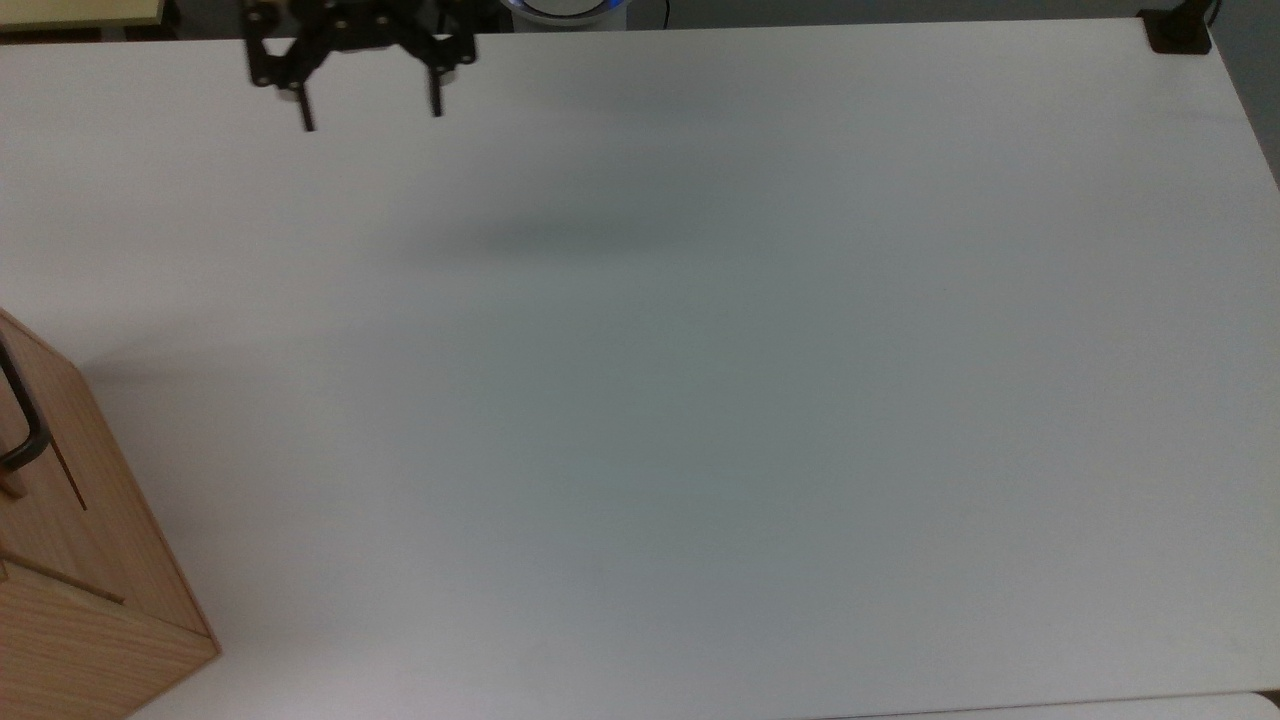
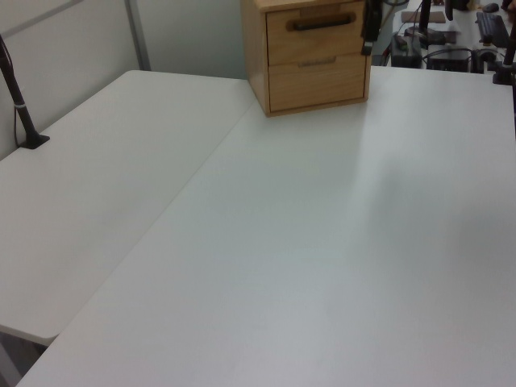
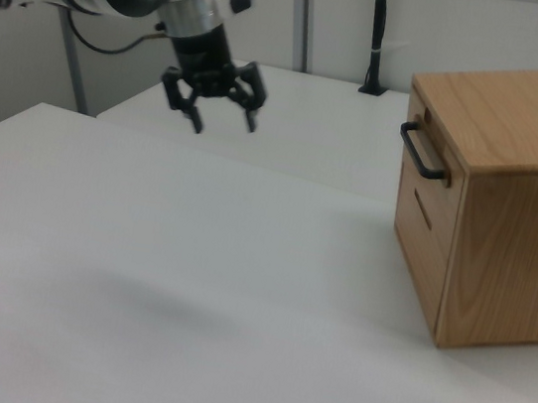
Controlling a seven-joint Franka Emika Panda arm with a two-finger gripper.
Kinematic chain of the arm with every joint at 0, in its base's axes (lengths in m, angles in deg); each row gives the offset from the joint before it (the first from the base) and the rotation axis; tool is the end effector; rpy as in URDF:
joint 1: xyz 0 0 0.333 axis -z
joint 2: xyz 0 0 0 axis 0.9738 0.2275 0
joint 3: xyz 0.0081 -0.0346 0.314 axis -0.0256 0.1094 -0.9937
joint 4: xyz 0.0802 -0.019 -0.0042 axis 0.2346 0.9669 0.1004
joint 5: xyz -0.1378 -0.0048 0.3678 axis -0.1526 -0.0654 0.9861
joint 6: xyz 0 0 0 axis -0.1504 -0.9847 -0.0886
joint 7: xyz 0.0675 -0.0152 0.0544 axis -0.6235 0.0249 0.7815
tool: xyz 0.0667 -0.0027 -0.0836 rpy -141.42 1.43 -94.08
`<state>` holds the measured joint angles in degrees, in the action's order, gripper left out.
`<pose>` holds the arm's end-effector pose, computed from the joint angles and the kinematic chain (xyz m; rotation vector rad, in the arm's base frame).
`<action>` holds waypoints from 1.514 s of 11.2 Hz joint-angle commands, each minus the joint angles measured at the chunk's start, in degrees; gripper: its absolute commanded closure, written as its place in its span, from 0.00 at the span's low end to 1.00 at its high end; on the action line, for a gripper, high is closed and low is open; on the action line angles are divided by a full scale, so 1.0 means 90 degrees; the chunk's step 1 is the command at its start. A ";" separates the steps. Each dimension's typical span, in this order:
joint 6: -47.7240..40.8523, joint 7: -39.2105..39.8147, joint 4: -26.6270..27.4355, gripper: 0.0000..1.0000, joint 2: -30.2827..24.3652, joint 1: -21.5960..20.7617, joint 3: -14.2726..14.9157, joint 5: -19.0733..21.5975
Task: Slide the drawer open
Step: 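Move the open gripper toward the black handle of the wooden drawer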
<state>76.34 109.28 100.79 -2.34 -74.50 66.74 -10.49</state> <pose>0.5992 -0.0663 0.6098 2.9303 0.5288 0.2674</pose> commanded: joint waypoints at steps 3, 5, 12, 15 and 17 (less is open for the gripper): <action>0.2423 0.1268 0.0109 0.14 0.0771 0.0149 0.0220 -0.1472; 0.3644 0.1190 -0.0017 0.17 0.1319 0.0373 0.0279 -0.2355; 0.5093 0.1180 -0.1267 0.33 0.2667 0.0755 0.1010 -0.2415; 0.5377 0.1200 -0.1249 0.53 0.2727 0.0833 0.1021 -0.2444; 0.5387 0.1219 -0.1210 0.80 0.2717 0.0872 0.1021 -0.2716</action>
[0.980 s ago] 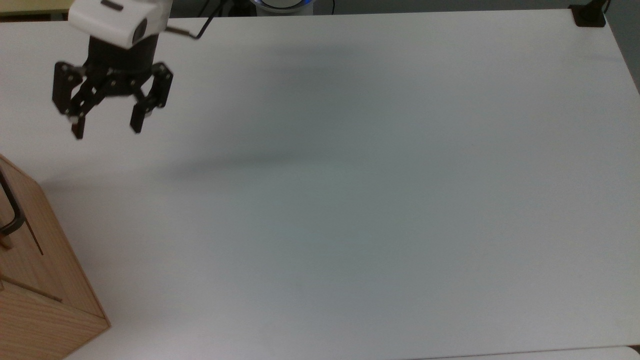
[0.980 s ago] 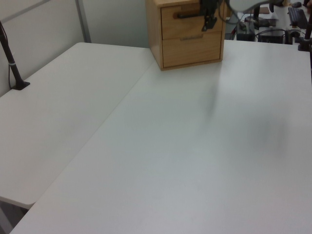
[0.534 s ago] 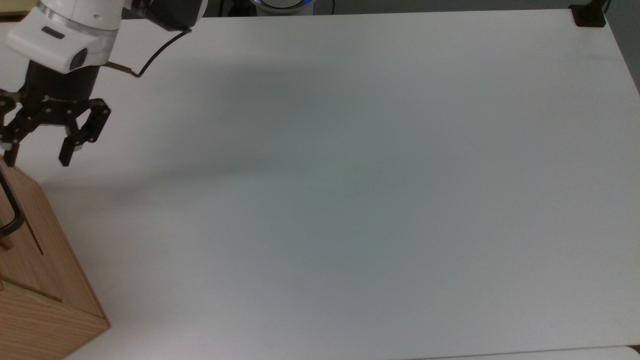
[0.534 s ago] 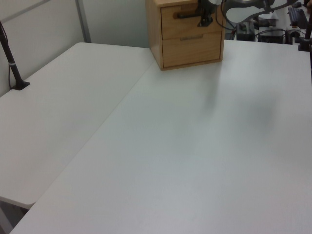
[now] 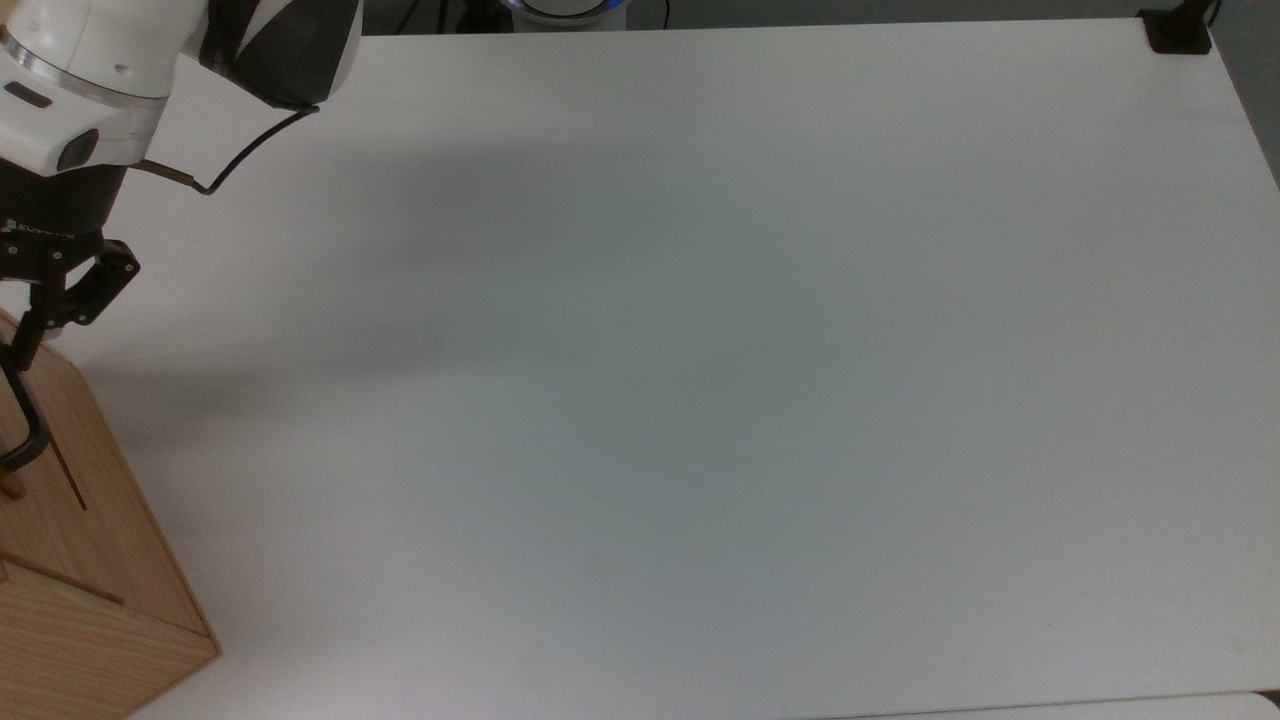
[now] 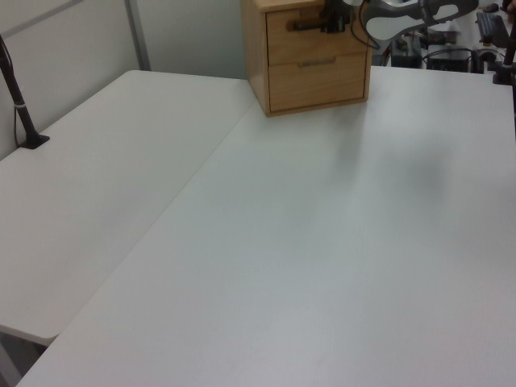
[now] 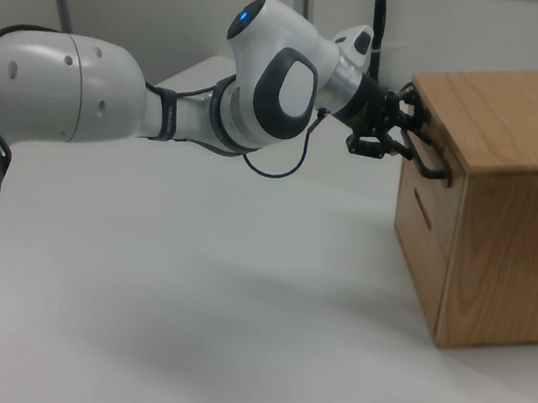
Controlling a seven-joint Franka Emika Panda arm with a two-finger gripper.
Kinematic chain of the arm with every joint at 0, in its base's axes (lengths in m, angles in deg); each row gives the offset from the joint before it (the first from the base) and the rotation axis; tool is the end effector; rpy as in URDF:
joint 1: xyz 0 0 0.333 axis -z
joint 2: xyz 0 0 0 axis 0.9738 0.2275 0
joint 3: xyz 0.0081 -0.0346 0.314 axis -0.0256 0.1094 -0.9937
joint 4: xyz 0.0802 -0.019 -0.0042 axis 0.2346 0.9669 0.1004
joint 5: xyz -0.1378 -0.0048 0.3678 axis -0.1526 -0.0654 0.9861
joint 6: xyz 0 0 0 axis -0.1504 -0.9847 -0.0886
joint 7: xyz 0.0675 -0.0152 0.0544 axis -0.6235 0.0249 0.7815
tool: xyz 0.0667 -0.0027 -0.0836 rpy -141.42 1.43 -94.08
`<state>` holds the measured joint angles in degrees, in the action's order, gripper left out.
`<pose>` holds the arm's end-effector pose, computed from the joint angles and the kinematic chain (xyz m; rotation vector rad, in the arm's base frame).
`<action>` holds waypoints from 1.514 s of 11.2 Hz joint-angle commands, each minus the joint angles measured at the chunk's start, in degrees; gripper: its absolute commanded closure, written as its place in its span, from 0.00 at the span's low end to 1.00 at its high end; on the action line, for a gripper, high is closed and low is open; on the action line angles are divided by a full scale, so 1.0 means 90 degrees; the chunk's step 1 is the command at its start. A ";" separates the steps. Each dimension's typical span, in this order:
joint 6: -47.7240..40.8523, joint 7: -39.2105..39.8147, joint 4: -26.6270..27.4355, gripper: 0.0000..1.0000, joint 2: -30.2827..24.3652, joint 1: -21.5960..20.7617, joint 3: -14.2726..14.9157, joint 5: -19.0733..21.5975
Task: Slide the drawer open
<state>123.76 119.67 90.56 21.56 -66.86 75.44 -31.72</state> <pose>0.7108 -0.2328 0.5229 2.1930 0.7246 0.5859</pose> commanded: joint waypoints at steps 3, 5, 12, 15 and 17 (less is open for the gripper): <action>0.0089 0.0025 0.0102 0.93 -0.0094 -0.0056 0.0035 -0.0437; 0.0088 0.0015 0.0491 0.94 -0.0416 -0.0143 0.0035 -0.0427; -0.1157 -0.0413 0.2503 0.95 -0.2495 -0.1167 -0.0101 -0.0379; -0.2408 -0.0512 0.2749 0.95 -0.3072 -0.1558 -0.0482 -0.0253; -0.3014 -0.0522 0.2710 0.95 -0.3161 -0.1842 -0.0609 0.0040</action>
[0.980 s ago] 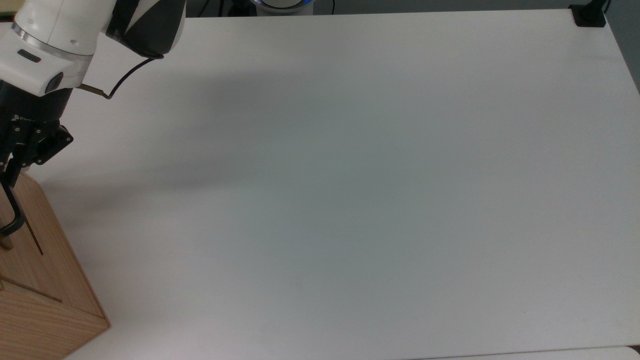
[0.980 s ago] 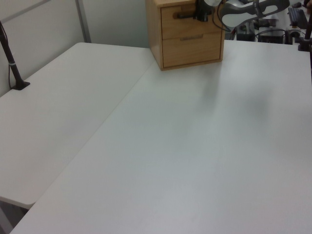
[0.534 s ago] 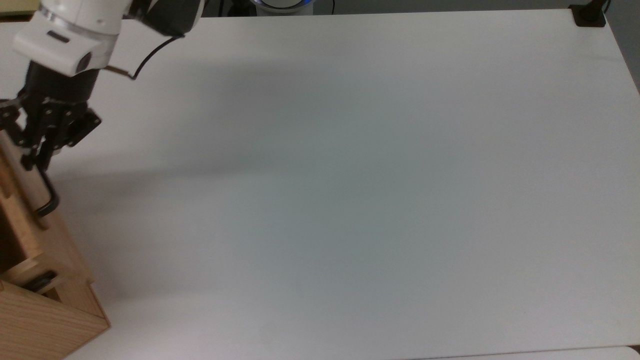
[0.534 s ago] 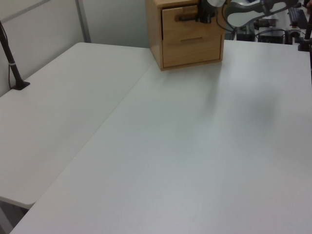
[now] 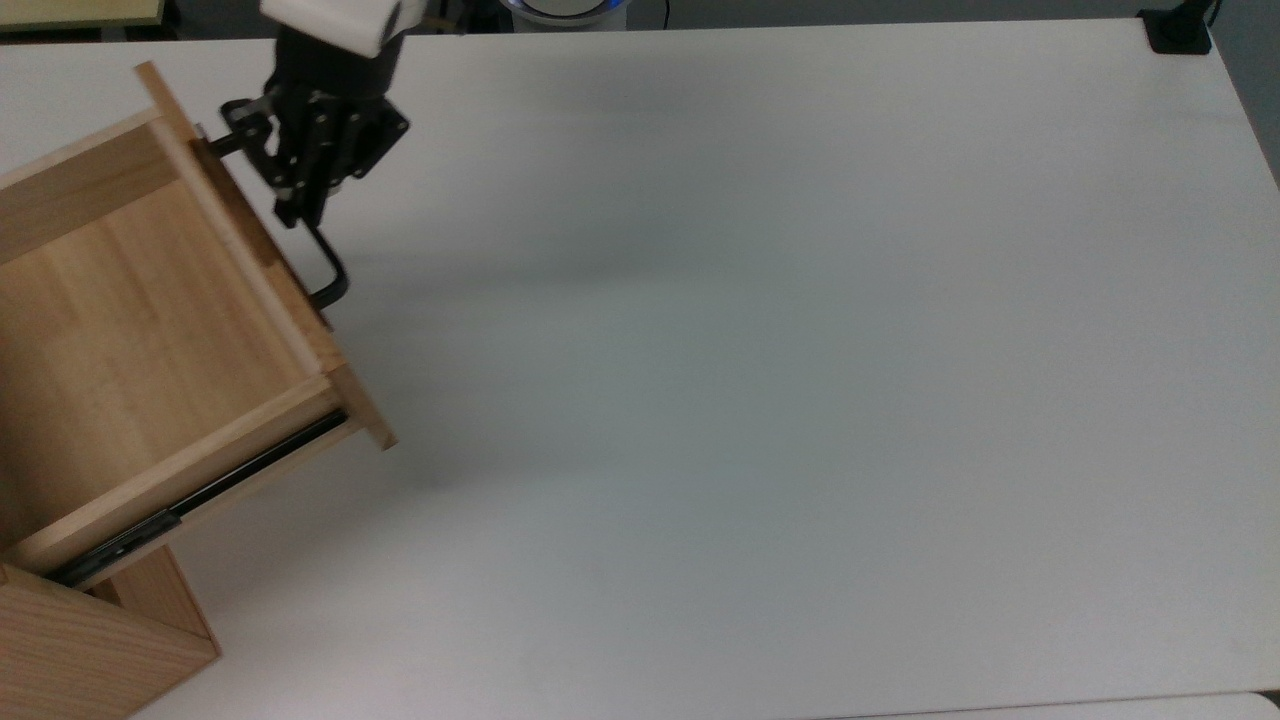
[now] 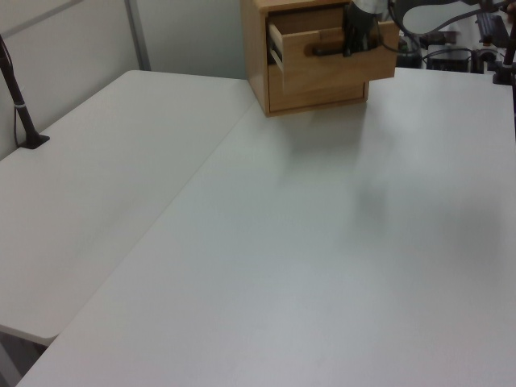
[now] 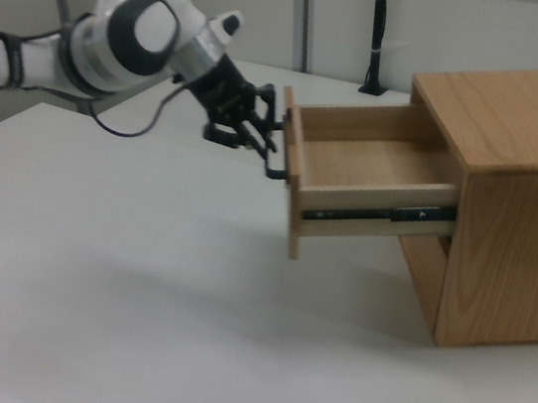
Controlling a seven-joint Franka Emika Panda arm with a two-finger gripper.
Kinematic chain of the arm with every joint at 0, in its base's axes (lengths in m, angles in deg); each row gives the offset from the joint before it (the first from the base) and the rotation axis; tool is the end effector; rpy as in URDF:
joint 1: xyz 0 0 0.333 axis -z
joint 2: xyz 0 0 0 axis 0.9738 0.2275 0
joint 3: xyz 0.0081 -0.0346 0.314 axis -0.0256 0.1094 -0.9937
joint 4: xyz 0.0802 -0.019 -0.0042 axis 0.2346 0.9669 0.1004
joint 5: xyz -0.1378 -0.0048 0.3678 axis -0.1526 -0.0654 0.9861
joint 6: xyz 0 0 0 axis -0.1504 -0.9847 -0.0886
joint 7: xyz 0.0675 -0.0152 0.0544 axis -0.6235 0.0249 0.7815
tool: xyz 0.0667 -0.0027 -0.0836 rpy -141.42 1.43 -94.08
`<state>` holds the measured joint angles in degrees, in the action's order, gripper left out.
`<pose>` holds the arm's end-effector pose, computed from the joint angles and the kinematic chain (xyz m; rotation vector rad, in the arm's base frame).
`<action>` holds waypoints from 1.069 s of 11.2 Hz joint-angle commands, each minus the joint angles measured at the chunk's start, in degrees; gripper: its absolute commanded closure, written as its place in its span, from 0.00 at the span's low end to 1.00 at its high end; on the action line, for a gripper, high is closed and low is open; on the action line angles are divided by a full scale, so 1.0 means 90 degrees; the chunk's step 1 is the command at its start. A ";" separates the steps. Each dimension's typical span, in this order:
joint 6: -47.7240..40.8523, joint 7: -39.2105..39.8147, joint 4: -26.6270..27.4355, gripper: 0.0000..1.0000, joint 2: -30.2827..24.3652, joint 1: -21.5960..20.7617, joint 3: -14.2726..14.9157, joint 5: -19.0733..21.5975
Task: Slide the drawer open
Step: 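Pull the handle outward, sliding the drawer out of the cabinet, then open the gripper, release the handle and lift away from the drawer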
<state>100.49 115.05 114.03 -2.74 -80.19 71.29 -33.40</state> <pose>0.6155 -0.0586 0.5484 2.4156 0.8967 0.3265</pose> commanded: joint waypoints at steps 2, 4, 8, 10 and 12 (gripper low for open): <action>-0.0839 -0.0260 0.0083 0.95 -0.0471 -0.0410 -0.0450 0.0296; -0.1171 -0.0379 0.0083 0.82 -0.0461 -0.0391 -0.0734 0.0306; -0.1542 -0.0951 -0.0151 0.00 -0.0451 -0.0351 -0.0755 0.1066; -0.2448 -0.2675 -0.0453 0.00 -0.0432 -0.0342 -0.1026 0.1543; -0.2715 -0.5182 -0.0659 0.00 -0.0354 -0.0167 -0.1204 0.2597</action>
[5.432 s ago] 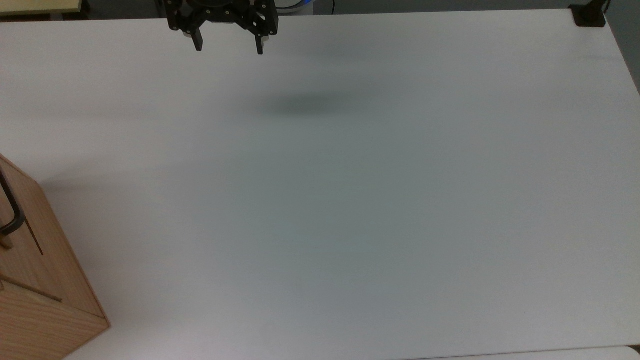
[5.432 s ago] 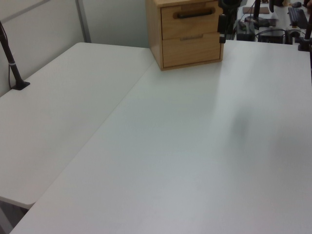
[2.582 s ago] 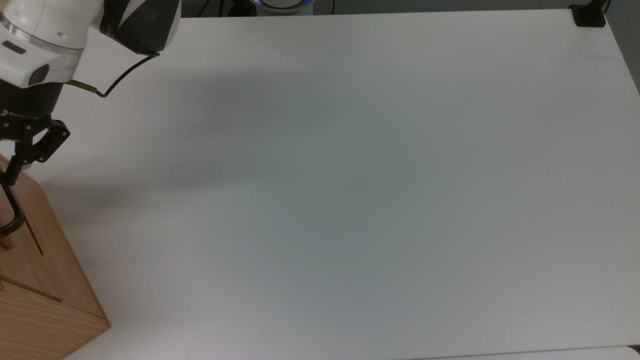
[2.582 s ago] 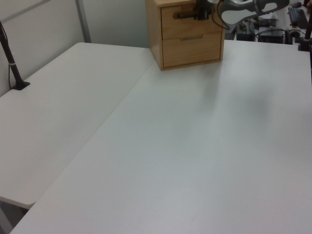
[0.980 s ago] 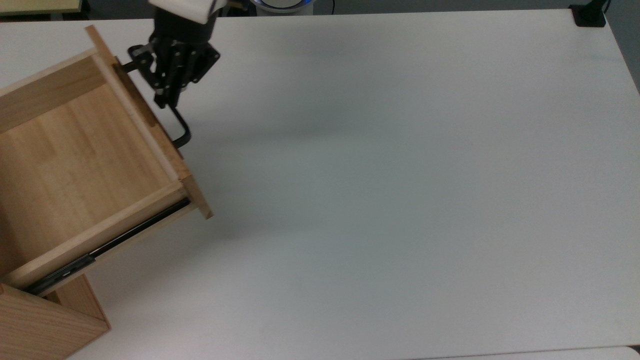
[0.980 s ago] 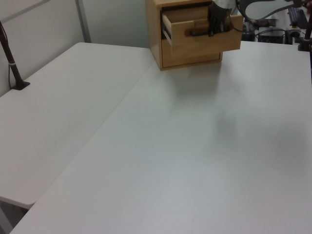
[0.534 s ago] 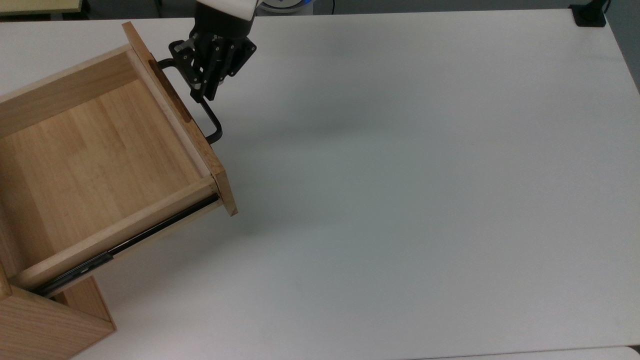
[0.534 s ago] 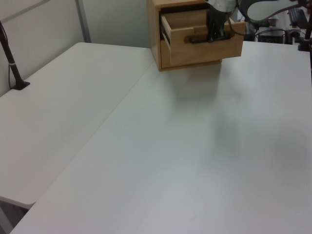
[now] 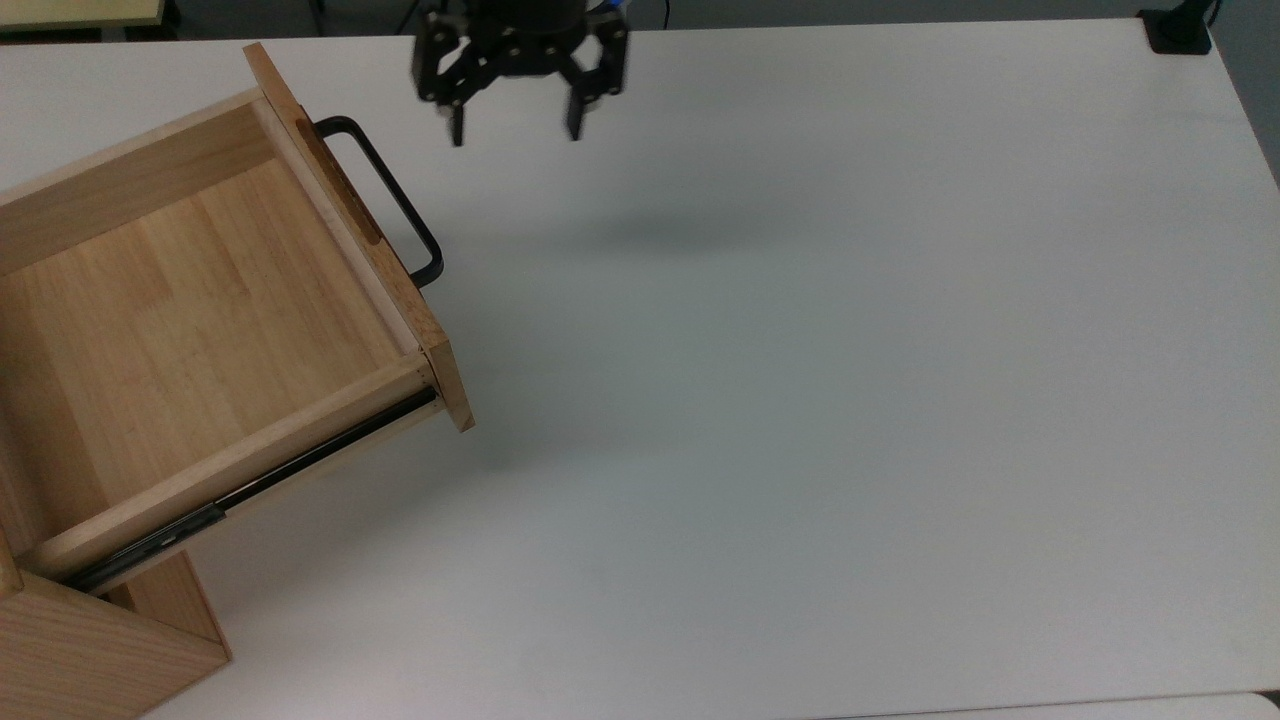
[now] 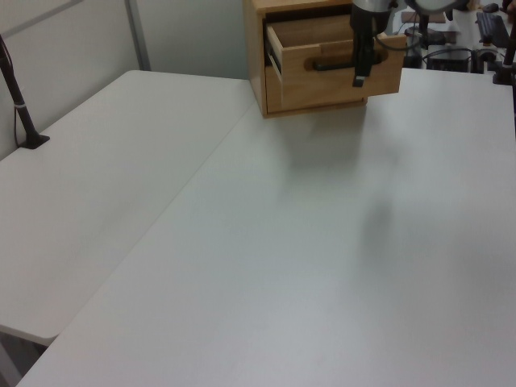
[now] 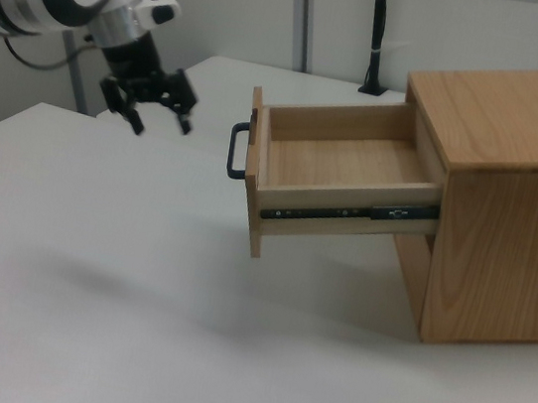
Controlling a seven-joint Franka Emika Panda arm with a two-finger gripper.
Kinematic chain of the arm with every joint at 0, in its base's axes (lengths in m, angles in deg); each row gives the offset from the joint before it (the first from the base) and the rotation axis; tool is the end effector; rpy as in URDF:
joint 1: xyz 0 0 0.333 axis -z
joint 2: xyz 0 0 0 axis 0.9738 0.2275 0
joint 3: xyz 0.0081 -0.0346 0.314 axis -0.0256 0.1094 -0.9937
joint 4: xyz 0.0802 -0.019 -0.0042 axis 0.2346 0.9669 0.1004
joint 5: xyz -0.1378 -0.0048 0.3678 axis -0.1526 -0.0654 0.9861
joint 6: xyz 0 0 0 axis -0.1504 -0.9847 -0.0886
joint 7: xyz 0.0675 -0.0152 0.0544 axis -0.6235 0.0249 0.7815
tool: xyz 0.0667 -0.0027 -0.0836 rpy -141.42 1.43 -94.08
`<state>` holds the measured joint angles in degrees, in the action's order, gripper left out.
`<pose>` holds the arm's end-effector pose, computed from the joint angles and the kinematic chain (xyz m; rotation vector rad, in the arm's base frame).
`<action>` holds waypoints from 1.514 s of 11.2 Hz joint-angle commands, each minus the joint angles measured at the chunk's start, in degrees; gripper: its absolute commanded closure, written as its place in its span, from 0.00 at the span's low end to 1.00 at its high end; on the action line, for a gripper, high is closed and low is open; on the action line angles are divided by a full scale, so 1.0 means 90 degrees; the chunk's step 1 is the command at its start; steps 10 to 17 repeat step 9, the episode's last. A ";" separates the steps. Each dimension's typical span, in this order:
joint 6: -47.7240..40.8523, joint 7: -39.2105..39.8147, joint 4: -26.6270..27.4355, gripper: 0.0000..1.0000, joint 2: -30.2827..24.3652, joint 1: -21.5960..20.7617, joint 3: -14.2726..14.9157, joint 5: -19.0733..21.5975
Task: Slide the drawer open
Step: 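Open the gripper, release the handle and lift away from the drawer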
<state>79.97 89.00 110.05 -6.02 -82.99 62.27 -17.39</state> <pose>0.5807 0.0584 0.5753 2.8977 0.3904 0.2684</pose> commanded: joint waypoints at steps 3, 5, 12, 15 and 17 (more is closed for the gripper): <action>-0.1635 -0.2904 -0.0392 0.00 0.0069 0.0262 -0.0338 0.1144; -0.1667 -0.2934 -0.0402 0.00 0.0040 0.0486 -0.0387 0.1164; -0.1784 -0.2769 -0.0558 0.00 0.0059 0.0653 -0.0377 0.1115; -0.1784 -0.2769 -0.0558 0.00 0.0059 0.0653 -0.0377 0.1115; -0.1784 -0.2769 -0.0558 0.00 0.0059 0.0653 -0.0377 0.1115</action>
